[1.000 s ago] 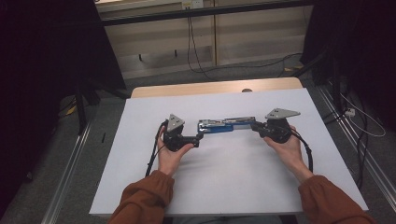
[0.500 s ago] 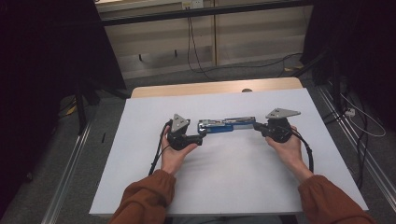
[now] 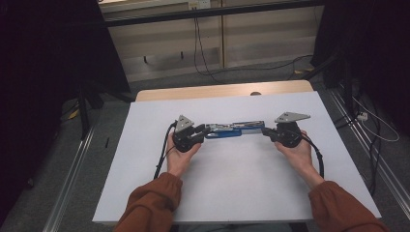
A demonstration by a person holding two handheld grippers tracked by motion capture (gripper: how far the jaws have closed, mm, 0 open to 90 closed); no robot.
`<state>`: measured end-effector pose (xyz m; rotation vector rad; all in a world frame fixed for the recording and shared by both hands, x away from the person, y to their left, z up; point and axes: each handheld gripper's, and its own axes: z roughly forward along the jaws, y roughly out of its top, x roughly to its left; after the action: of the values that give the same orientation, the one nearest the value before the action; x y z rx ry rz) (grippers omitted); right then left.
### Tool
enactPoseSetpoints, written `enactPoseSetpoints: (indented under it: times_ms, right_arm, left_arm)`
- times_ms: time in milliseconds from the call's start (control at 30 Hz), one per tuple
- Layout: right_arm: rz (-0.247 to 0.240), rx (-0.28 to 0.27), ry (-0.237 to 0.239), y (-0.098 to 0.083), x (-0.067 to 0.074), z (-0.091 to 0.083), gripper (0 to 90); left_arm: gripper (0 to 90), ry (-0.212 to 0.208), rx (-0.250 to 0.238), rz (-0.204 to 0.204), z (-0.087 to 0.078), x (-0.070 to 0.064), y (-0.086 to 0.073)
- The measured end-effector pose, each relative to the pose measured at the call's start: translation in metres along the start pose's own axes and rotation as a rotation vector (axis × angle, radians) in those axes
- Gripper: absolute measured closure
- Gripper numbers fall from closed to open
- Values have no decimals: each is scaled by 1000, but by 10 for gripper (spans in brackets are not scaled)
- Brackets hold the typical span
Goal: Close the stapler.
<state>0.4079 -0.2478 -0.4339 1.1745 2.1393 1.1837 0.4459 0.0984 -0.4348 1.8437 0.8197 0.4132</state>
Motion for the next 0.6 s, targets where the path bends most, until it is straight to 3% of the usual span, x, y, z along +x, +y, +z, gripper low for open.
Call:
enactPoseSetpoints:
  times_ms: [200, 433, 533, 600]
  right_arm:
    - [3, 5, -3, 0, -1, 1, 900]
    - [6, 13, -9, -1, -3, 3, 900]
    - [9, 15, -11, -1, -4, 4, 900]
    - [9, 20, -7, -2, -4, 5, 900]
  left_arm:
    - [898, -11, 33, -3, 6, 3, -2]
    - [900, -18, 88, 26, 16, -1, -3]
    - [900, -1, 125, 57, 21, -2, -6]
    - [900, 8, 135, 55, 23, -2, -8]
